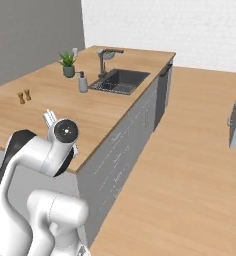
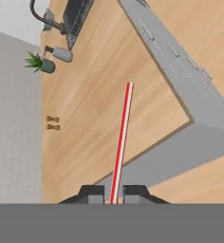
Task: Take a straw from the drawer in front and place it inside the glass cup on the dining counter.
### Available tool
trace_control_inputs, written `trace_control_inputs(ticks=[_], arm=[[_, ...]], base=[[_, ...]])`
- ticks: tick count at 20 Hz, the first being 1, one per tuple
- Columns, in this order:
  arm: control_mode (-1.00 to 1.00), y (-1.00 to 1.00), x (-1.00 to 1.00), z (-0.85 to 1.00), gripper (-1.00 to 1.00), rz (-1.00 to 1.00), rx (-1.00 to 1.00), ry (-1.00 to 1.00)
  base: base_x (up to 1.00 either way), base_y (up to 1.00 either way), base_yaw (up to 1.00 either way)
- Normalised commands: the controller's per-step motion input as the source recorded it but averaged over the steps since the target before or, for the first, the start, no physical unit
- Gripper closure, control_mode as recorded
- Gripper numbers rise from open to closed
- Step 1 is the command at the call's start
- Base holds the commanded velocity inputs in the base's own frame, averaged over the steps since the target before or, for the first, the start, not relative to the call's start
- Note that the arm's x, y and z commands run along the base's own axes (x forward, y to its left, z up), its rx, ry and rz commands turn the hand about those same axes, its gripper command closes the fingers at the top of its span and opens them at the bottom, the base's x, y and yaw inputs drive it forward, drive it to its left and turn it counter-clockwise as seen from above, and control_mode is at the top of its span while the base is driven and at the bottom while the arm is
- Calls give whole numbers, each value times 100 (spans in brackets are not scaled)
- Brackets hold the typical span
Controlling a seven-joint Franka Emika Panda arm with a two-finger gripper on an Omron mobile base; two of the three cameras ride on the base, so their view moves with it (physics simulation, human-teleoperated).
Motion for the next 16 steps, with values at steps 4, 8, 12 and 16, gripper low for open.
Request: trace_control_inputs(ticks=[4,8,12,16], arm=[[100,0,0,0,100,0,0,0],[100,0,0,0,100,0,0,0],[100,0,0,0,100,0,0,0],[100,0,0,0,100,0,0,0]], base=[[-7,100,0],[0,100,0],[2,100,0],[13,100,0]])
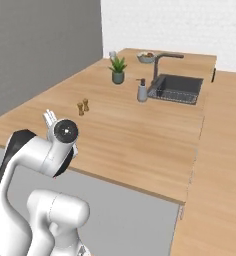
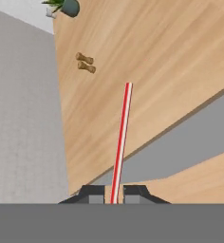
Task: Take a straw from the drawer in front and place it inside the glass cup on the dining counter.
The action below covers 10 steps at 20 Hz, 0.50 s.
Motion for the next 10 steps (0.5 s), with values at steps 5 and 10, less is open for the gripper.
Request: trace_control_inputs(ticks=[5,10], arm=[[100,0,0,0,100,0,0,0],[100,0,0,0,100,0,0,0]], base=[[23,100,-4],[27,100,-5]])
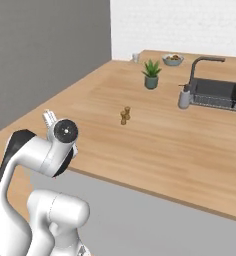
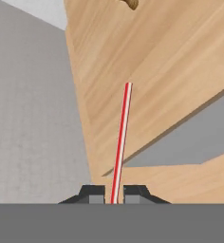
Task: Take a straw from the drawer in front and place it inside the glass cup on the dining counter.
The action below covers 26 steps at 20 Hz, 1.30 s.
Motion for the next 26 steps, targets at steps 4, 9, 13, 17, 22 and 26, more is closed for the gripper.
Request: trace_control_inputs(ticks=[4,9,13,17,22,26], arm=[[100,0,0,0,100,0,0,0],[100,0,0,0,100,0,0,0],[100,0,0,0,100,0,0,0],[100,0,0,0,100,0,0,0],[100,0,0,0,100,0,0,0],[100,0,0,0,100,0,0,0]], base=[[30,100,-11],[17,100,-31],[4,100,-41],[0,100,-50],[9,100,-53],[29,100,-54]])
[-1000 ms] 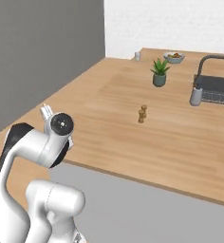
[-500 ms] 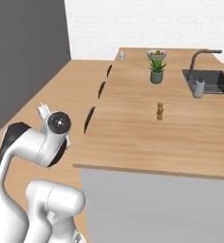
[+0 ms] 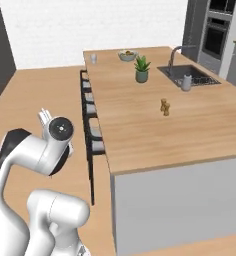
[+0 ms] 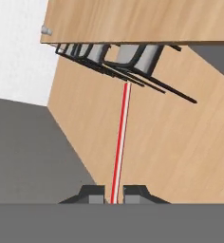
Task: Take a straw from the drawer in front and place it inside the glass cup on the dining counter.
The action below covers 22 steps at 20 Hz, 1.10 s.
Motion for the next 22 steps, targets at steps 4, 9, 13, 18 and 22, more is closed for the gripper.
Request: trace_control_inputs(ticks=[4,9,13,18,22], arm=[[100,0,0,0,100,0,0,0],[100,0,0,0,100,0,0,0],[100,0,0,0,100,0,0,0],[100,0,0,0,100,0,0,0],[100,0,0,0,100,0,0,0]], base=[[61,100,-55],[64,100,-56],[26,100,-50],[3,100,-43],[0,100,-41]])
